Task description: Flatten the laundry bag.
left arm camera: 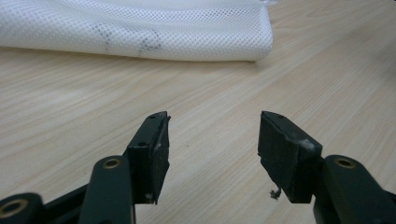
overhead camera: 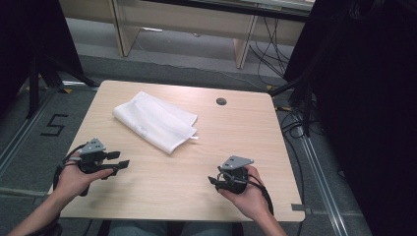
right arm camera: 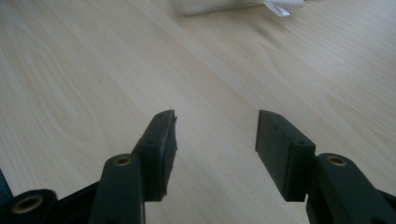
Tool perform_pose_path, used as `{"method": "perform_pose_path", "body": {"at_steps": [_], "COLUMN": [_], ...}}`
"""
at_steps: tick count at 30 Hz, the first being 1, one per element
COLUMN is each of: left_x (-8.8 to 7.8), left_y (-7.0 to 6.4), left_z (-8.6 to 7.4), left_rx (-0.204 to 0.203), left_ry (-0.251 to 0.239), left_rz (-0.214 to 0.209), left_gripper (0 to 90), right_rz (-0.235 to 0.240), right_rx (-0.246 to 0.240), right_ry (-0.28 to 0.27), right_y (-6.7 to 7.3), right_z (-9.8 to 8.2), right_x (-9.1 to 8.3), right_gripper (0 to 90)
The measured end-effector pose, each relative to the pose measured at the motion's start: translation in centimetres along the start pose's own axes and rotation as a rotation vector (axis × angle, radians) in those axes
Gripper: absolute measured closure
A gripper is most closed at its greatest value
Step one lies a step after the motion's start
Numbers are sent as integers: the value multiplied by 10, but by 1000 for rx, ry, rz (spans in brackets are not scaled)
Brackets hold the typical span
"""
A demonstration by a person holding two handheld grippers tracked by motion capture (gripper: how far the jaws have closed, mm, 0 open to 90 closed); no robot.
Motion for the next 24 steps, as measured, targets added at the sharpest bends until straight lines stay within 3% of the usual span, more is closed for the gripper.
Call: {"method": "perform_pose_path", "body": {"at_steps": [7,10,11,12,15,16,18,20,21,24], "left_x": [6,8,10,10,8,6,6,5,5,12], "left_y": [-4,-8,-12,-17,-20,-24,-25,-32,-32,-37], "left_z": [-2,-3,-4,-8,-7,-3,-1,9,9,22], "left_rx": [8,-16,-18,-6,10,-10,-2,63,63,134], "left_ry": [19,24,31,73,72,71,68,83,83,113], "left_rz": [-11,-43,-72,-81,-75,-83,-80,-64,-64,-42], "left_gripper": [436,532,595,627,691,734,772,833,861,895], "right_rz": [-1,-7,-7,-10,-22,-46,-53,-62,-62,-71], "right_rx": [-12,-18,-22,-14,-18,-24,-20,-29,-29,-25], "right_ry": [-11,3,21,20,8,8,6,26,26,45], "right_y": [-3,-4,-4,-4,-3,-2,-2,-3,-3,-5], "right_z": [1,-1,-2,-1,3,4,2,-1,-1,-1], "right_x": [0,0,0,0,-2,-3,-2,-3,-3,-5], "right_gripper": [492,493,501,504,516,534,546,592,592,650]}}
Point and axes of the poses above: each handheld gripper's, and its own axes: x roughly forward along the jaws, z roughly out of its top, y roughly to its left, the point moved 6 cm from there along x, roughly forward along the jaws, and after that the axes turned 5 degrees about x, right-handed, at the moved point
